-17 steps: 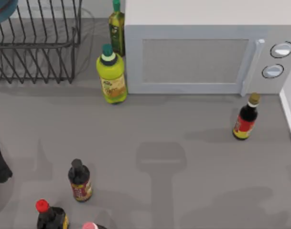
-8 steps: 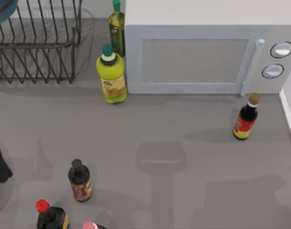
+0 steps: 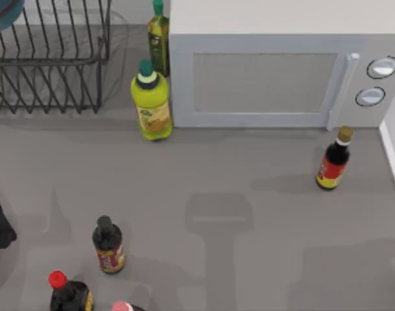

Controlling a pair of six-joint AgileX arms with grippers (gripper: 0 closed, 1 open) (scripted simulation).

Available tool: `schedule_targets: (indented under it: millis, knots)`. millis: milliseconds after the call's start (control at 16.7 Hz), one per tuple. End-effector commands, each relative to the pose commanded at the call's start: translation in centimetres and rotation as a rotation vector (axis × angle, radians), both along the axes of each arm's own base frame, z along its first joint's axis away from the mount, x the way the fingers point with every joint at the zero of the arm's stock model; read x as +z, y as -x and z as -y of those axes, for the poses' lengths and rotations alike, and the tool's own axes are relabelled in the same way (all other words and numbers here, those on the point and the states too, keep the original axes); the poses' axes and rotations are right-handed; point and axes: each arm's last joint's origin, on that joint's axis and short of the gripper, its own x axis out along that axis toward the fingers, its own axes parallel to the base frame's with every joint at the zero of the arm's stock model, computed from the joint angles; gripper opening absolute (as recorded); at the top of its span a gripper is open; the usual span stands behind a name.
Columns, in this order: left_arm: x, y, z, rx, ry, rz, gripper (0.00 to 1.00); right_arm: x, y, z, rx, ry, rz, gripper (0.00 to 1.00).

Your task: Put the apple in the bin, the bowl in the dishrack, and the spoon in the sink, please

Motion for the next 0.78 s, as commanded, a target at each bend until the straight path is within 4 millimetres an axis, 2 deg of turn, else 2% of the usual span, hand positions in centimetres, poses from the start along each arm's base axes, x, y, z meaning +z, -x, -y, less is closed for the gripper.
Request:
schedule_targets:
  millis: [480, 780]
  knots:
    - [0.0, 0.0, 0.0, 0.000, 0.000, 0.000, 1.00, -6.2, -0.7, 0.2, 0.001, 0.000, 0.004, 1.00]
    - [0.0, 0.0, 0.0, 0.000, 0.000, 0.000, 1.00, -6.7, -0.6, 0.3, 0.000, 0.000, -0.001, 1.00]
